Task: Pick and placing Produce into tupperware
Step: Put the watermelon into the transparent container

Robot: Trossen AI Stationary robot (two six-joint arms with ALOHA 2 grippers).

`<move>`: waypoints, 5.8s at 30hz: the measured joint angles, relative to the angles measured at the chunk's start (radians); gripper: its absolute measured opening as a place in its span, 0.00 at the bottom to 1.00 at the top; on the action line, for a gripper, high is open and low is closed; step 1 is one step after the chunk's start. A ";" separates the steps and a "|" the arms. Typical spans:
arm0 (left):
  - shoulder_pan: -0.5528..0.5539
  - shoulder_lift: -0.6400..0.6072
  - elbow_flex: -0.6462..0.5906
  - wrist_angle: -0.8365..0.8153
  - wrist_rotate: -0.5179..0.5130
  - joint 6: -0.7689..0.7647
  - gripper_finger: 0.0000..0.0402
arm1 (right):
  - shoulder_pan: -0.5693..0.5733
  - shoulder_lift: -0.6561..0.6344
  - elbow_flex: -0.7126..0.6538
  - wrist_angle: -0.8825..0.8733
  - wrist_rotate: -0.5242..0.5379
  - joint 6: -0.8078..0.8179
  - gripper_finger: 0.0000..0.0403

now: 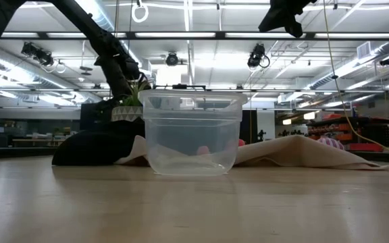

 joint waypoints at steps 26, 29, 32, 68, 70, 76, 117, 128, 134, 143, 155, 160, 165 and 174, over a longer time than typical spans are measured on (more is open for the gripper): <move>-0.033 0.001 0.000 0.010 -0.194 0.137 0.66 | 0.001 0.001 0.000 -0.014 -0.008 0.226 0.23; -0.037 0.001 0.000 -0.005 -0.227 0.152 0.72 | 0.001 0.001 0.000 -0.008 -0.008 0.240 0.26; -0.048 0.001 0.000 -0.008 -0.260 0.162 0.78 | 0.001 0.001 0.000 -0.003 -0.008 0.242 0.28; -0.100 0.117 0.001 0.052 -0.239 0.121 0.90 | 0.001 0.001 0.000 0.042 -0.008 0.295 0.35; -0.104 0.124 0.001 0.052 -0.241 0.120 0.90 | 0.001 0.001 0.000 0.042 -0.008 0.295 0.35; -0.121 0.145 -0.001 0.049 -0.239 0.118 0.90 | 0.001 0.001 0.000 0.042 -0.008 0.295 0.35; -0.129 0.153 0.000 0.063 -0.277 0.128 0.99 | 0.001 0.001 0.000 0.042 -0.008 0.295 0.35; -0.130 0.155 -0.001 0.067 -0.296 0.136 0.99 | 0.001 0.001 0.000 0.042 -0.008 0.307 0.35; -0.130 0.156 -0.001 0.069 -0.269 0.134 0.99 | 0.001 0.001 0.000 0.043 -0.008 0.310 0.35; -0.146 0.215 0.000 0.066 -0.266 0.123 0.99 | 0.001 0.001 0.000 0.061 -0.008 0.320 0.35; -0.156 0.218 0.000 0.094 -0.269 0.150 0.95 | 0.001 0.001 0.000 0.064 0.011 0.320 0.35; -0.157 0.218 0.000 0.094 -0.269 0.150 0.86 | 0.001 0.001 0.000 0.064 0.011 0.320 0.35; -0.157 0.217 0.000 0.094 -0.282 0.152 0.77 | 0.001 0.001 0.000 0.064 0.011 0.320 0.35; -0.157 0.217 0.000 0.094 -0.292 0.152 0.77 | 0.001 0.001 0.000 0.064 0.012 0.319 0.35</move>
